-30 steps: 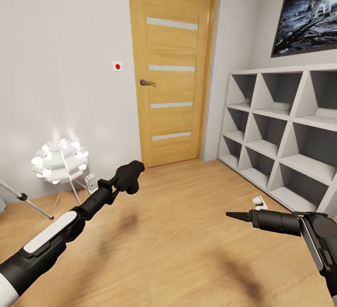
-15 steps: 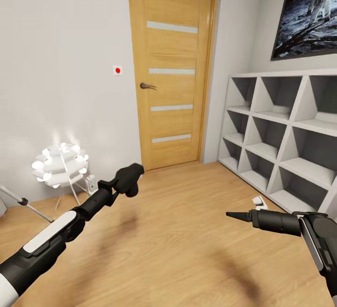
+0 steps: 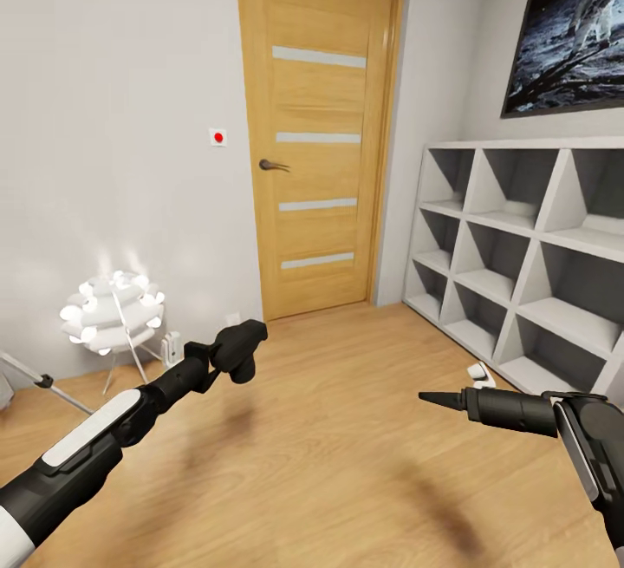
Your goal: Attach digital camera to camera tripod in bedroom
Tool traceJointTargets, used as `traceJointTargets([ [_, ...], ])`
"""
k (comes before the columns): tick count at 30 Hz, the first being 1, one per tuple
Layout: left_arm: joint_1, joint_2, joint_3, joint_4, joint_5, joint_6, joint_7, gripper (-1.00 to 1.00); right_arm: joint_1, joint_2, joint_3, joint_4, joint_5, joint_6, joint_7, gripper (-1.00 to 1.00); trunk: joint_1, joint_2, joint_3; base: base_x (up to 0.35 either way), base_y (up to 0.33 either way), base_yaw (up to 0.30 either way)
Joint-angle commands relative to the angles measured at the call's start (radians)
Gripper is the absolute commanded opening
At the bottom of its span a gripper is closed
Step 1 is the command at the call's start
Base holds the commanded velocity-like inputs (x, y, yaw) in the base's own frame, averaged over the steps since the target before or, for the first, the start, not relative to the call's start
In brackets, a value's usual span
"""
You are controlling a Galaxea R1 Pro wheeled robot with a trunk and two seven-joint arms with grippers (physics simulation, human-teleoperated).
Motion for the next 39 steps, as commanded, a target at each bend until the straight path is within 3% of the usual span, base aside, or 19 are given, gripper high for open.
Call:
traceJointTargets([
  [1,-0.001,0.001,-0.003,-0.001,0.006,-0.006,0.001,-1.00,-0.001,0.000,0.000,0.000,-0.004,0.008,0.000,1.00,-0.004,0.007,0.002,0.000,0.000,0.000],
  [39,-0.001,0.001,-0.007,-0.009,-0.004,0.000,-0.011,-1.00,-0.001,-0.002,-0.006,0.001,-0.005,0.007,-0.006,1.00,-0.150,0.273,0.121,0.000,0.000,0.000],
])
